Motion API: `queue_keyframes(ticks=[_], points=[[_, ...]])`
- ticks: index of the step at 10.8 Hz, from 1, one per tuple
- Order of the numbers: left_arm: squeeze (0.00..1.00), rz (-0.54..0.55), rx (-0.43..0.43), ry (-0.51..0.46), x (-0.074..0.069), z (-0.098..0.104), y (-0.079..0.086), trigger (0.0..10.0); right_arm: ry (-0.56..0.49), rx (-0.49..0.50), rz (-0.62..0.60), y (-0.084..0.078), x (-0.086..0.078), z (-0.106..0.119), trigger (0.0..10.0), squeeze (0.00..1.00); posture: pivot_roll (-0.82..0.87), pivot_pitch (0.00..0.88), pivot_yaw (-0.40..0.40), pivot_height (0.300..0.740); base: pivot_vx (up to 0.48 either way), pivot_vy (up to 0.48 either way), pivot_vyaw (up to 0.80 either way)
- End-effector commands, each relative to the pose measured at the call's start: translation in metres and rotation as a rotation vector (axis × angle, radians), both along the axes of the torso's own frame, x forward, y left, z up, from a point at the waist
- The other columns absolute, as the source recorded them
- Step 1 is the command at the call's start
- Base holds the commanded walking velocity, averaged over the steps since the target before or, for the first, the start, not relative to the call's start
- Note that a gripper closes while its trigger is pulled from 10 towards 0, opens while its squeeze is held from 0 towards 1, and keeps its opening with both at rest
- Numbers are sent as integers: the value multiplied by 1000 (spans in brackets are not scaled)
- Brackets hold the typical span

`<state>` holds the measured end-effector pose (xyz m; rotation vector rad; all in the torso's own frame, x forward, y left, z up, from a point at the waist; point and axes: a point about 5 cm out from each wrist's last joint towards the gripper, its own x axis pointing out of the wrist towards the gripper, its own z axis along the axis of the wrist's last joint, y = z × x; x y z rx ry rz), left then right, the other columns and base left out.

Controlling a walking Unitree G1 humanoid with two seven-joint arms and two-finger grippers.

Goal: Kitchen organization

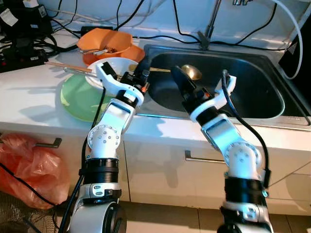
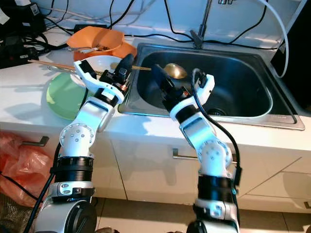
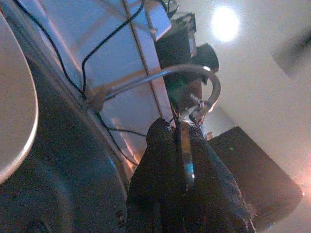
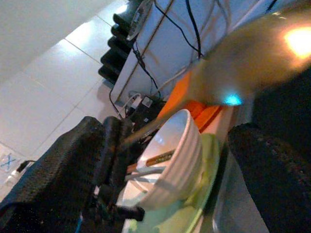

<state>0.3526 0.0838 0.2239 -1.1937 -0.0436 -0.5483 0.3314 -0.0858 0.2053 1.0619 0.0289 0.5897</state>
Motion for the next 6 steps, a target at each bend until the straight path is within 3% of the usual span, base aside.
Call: queue_keyframes(ticks=[1,2,3,4,5,6], points=[[0,-96,-104,39,-12,-3,-37,0,-55,44,15,11,4,14,10000,0,87,84,-34,740,0,0,0],[0,-94,-101,41,-14,-3,-34,0,-65,53,11,12,5,16,10000,0,97,98,-31,740,0,0,0],[0,-92,-97,47,-15,-3,-31,0,-72,73,3,14,8,17,6314,0,108,113,-26,740,0,0,0],[0,-93,-93,52,-15,-4,-30,0,-77,86,-1,14,10,18,6314,0,108,113,-26,740,0,0,0],[0,-84,-81,62,-16,-6,-28,0,-89,106,-10,16,13,21,0,0,118,123,-21,740,0,0,0],[0,-75,-80,64,-16,-4,-24,0,-91,124,-20,17,14,24,0,0,114,134,-15,740,0,0,0]])
